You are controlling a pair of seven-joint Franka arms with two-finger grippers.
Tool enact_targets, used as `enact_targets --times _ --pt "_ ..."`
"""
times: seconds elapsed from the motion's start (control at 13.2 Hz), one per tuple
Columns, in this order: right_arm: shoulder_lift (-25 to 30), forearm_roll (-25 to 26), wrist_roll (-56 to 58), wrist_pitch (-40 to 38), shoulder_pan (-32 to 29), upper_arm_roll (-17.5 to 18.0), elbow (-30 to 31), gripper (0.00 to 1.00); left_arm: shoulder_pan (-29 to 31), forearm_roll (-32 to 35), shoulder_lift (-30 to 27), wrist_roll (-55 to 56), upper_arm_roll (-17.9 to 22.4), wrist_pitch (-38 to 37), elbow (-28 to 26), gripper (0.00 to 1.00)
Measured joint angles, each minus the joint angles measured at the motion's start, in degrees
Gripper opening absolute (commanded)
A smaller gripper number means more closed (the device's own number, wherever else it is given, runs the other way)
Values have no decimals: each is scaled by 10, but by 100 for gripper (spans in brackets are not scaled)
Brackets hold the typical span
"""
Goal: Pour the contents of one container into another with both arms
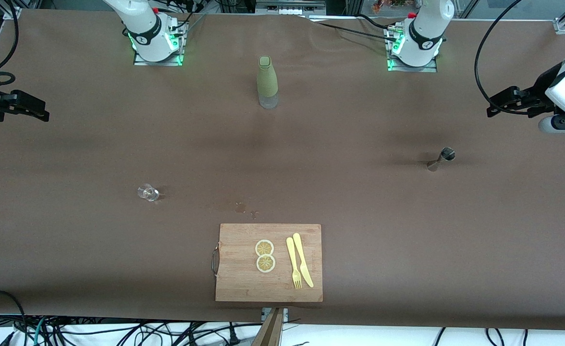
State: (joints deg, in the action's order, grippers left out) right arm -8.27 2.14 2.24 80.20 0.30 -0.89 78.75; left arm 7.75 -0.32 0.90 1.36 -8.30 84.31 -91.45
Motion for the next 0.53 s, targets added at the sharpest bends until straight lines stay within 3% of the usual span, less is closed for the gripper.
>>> enact_targets --times 0.53 --pt "0 0 0 0 0 0 0 100 0 4 3 -18 0 12 0 100"
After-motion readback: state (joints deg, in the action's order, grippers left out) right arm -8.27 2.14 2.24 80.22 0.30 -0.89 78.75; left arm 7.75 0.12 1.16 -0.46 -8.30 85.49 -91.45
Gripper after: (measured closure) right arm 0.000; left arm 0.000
